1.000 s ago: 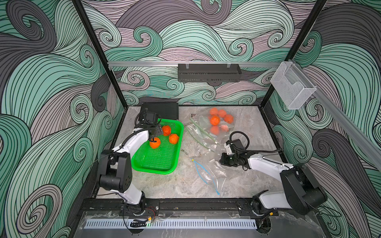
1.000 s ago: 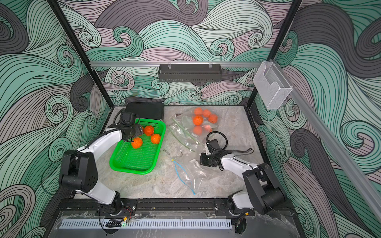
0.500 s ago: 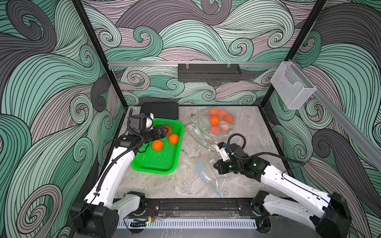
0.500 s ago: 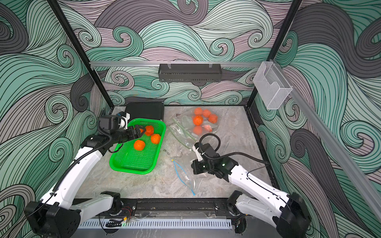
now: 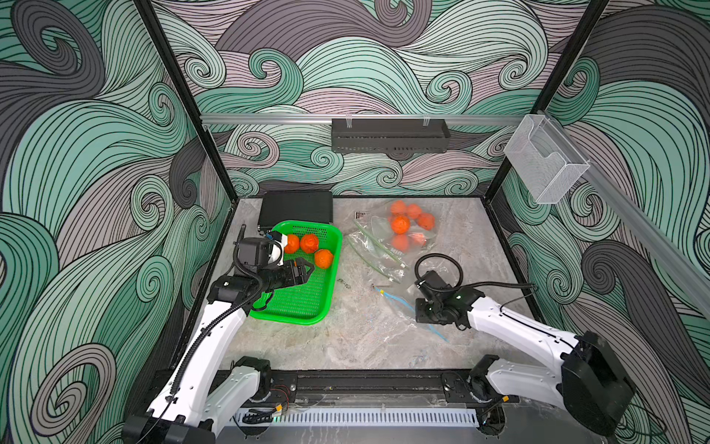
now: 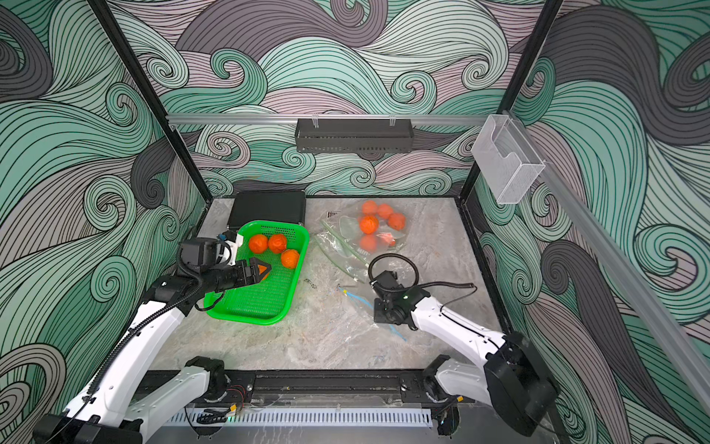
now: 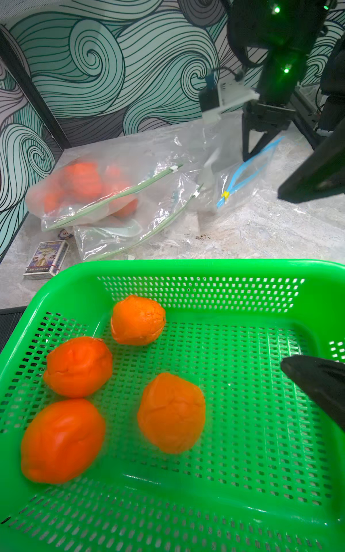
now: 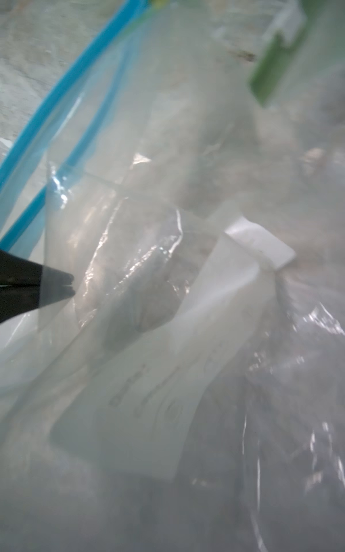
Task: Open the zip-top bag and take out the orange
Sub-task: Move the zipper food storage bag to the center of the board, then unzip the zipper on the zipper food storage bag.
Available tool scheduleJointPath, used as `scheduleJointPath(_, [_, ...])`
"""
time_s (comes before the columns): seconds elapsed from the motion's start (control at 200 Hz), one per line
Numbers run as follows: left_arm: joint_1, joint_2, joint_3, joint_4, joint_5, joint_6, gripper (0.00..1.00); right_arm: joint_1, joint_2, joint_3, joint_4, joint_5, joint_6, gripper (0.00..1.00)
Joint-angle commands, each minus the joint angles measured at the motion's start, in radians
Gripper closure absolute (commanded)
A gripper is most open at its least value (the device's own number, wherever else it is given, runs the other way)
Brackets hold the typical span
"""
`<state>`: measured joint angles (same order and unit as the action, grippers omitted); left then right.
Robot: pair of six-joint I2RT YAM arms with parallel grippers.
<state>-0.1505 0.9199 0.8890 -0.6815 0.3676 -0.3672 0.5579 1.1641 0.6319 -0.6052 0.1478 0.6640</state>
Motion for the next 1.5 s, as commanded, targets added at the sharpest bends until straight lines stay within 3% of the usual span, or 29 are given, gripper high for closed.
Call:
scheduleJointPath(0.0, [0.008, -0.024, -0.008, -0.024, 0.005, 0.023, 0.19, -0.116, -0.02, 0.033, -0.013, 0.11, -0.014, 0.91])
scheduleJointPath(0.1, [0.009, -0.034, -0.013, -0.029, 0.01, 0.028, 0.19, -0.195, -0.024, 0.101, -0.011, 0.076, -0.099, 0.87])
scheduleJointPath(0.16, [0.008, -0.042, -0.015, -0.03, 0.007, 0.033, 0.19, -0.206, -0.053, 0.137, 0.009, 0.056, -0.129, 0.8])
scheduleJointPath(0.22, [0.008, -0.05, -0.021, -0.029, 0.007, 0.03, 0.19, -0.207, -0.102, 0.131, 0.104, -0.025, -0.161, 0.68])
scheduleJointPath(0.345, [0.008, -0.063, -0.031, -0.023, 0.016, 0.027, 0.19, -0.207, -0.128, 0.1, 0.292, -0.202, -0.113, 0.31])
scheduleJointPath(0.43, [0.008, -0.067, -0.034, -0.02, 0.02, 0.028, 0.19, -0.208, -0.069, 0.113, 0.353, -0.312, -0.045, 0.27])
scheduleJointPath(0.5, [0.008, -0.063, -0.032, -0.022, 0.022, 0.029, 0.19, -0.208, -0.013, 0.144, 0.378, -0.386, -0.018, 0.27])
scheduleJointPath(0.7, [0.008, -0.063, -0.036, -0.023, 0.025, 0.027, 0.19, -0.208, 0.122, 0.165, 0.469, -0.409, 0.118, 0.3])
scheduleJointPath(0.946, [0.008, -0.069, -0.042, -0.021, 0.025, 0.033, 0.19, -0.22, 0.258, 0.159, 0.536, -0.401, 0.237, 0.44])
scheduleJointPath(1.296, [0.008, -0.062, -0.044, -0.026, 0.021, 0.034, 0.19, -0.245, 0.321, 0.143, 0.662, -0.465, 0.296, 0.59])
scheduleJointPath(1.496, [0.008, -0.06, -0.045, -0.029, 0.016, 0.034, 0.19, -0.268, 0.324, 0.146, 0.698, -0.539, 0.359, 0.78])
